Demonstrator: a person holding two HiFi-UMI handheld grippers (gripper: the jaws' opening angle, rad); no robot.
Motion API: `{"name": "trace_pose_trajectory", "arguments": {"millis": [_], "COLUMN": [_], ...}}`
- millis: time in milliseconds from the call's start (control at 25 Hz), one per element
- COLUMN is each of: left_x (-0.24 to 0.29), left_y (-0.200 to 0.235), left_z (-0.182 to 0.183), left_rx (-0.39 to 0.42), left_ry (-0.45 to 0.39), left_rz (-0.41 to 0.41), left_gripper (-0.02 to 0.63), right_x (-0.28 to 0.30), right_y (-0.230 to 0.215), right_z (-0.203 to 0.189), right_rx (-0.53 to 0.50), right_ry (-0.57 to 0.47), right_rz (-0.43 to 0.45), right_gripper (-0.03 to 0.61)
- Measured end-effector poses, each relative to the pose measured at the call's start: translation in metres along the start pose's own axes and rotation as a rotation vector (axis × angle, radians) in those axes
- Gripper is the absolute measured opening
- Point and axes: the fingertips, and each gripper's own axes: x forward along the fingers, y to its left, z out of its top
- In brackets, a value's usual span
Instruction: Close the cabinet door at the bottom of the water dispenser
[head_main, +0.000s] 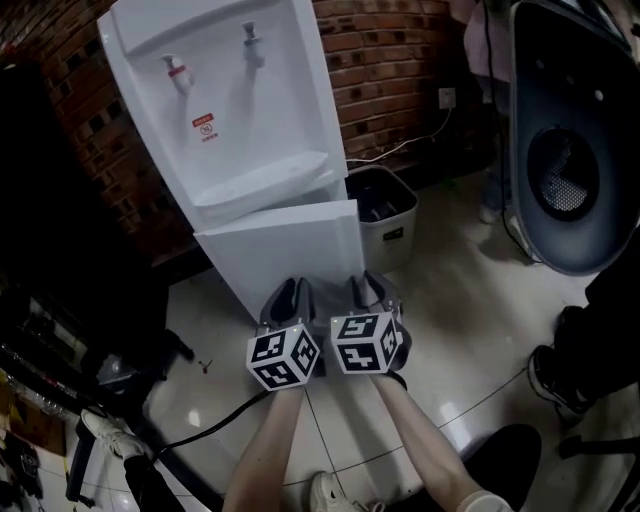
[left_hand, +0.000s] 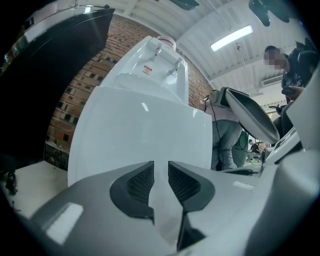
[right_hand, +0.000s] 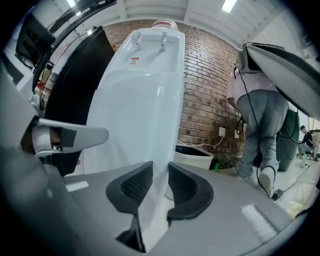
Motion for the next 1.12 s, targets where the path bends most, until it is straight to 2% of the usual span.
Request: {"name": "trace_pose_trajectory", "arguments": {"millis": [320,400,440,680,840,1120], "left_x": [0.032,0.037,0.039,0.052,0.053,0.059], "left_y": [0.013,0.013,0.014,0.018,0.018,0.022], "left_z": [-0.004,-0.004,-0.004,-0.004,0.003,0.012], "left_rx": [0.011,0.014,0.012,-0.011,-0.04,-0.045], "left_ry": [-0.007,-0.012,-0.015,-0.022,-0.05,-0.073], "left_rz": [0.02,0.02,0.021,0.036,0.034,0.031], "left_gripper": [0.091,0.091,0.091,0.084,0.086,0.087], "right_x": [0.039,0.046,0.05,0.068,0.074,0.081], "right_y": [-0.014,-0.021,-0.024,-0.013,-0.004,-0.001], "right_z": [0.005,0.007,0.007,0.018,0.022,0.02], "right_rx": [-0.02,-0.023,-0.025,-0.081,-0.087,-0.096], "right_ry": [-0.023,-0.029,-0.033,-0.057,-0.067,-0.066], "right_rz": [-0.014,-0.039,-0.052,-0.021,-0.009,0.001], "right_gripper": [0.072,0.05,0.014,0.014,0.014,0.014]}}
